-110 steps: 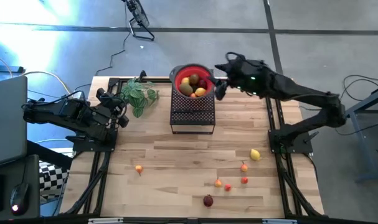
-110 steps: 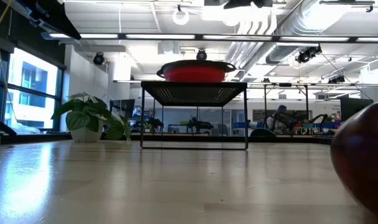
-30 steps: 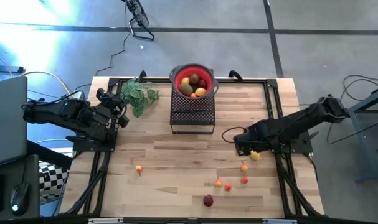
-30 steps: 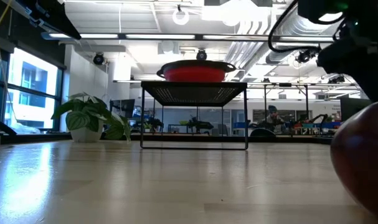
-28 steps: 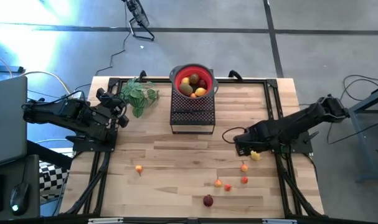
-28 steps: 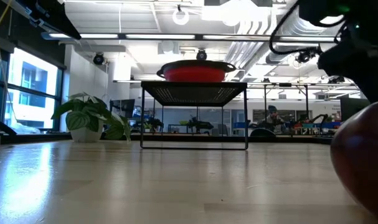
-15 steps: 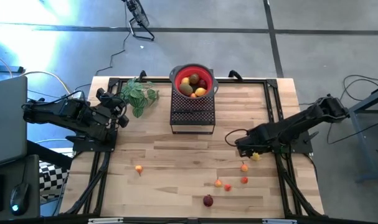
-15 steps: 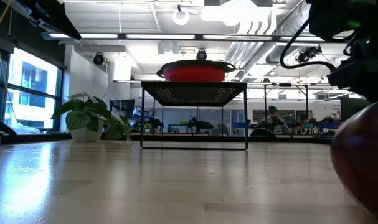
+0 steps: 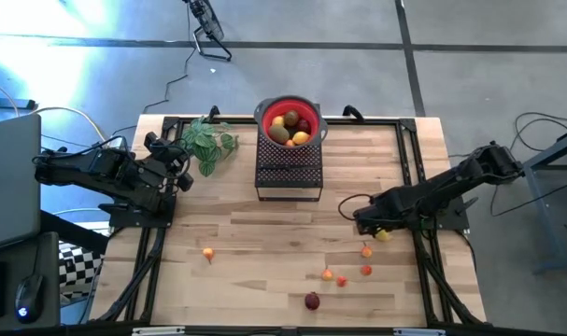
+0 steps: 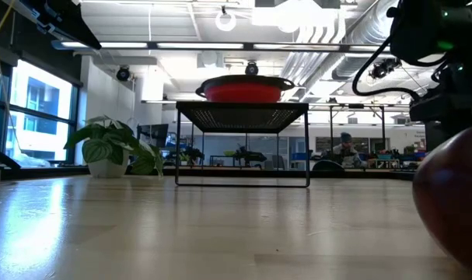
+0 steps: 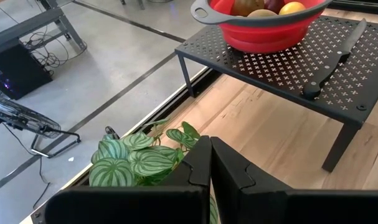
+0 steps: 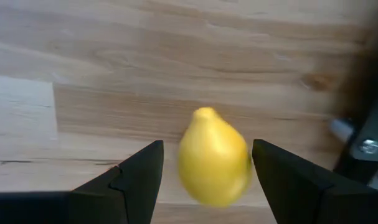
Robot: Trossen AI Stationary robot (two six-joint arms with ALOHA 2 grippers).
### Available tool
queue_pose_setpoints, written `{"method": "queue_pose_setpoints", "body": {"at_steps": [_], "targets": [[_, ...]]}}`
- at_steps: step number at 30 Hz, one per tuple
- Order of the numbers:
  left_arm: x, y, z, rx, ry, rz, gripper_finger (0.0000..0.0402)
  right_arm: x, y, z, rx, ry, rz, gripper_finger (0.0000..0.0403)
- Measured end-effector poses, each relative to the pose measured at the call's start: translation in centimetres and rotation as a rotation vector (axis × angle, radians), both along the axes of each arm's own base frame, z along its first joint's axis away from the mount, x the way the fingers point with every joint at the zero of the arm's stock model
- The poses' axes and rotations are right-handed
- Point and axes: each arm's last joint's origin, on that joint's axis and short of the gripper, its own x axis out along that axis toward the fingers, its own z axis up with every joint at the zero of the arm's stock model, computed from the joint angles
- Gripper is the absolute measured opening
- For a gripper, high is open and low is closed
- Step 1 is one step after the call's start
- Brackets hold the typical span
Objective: Pick & Place Fruit
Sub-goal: Put the lemon into the red strainer bowl
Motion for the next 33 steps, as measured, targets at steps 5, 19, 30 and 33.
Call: {"method": "queue_pose_setpoints", "body": {"at_steps": [5,19,30,33], "targets": [[0.0,0.0,0.0,0.0,0.0,0.0,0.0,0.0,0.1,-0.7,0.023,-0.034,0.0,0.0239],[0.0,0.0,0.0,0.0,0.0,0.0,0.0,-0.3,0.2,-1.1,0.083,-0.014,0.005,0.0239],[0.0,0.0,0.0,0.0,0.001,0.0,0.0,-0.3,0.1,-1.1,0.069,-0.02,0.024,0.0239],[0.0,0.0,0.0,0.0,0.0,0.0,0.0,-0.2,0.1,-1.2,0.05,-0.02,0.027,0.0239]]}}
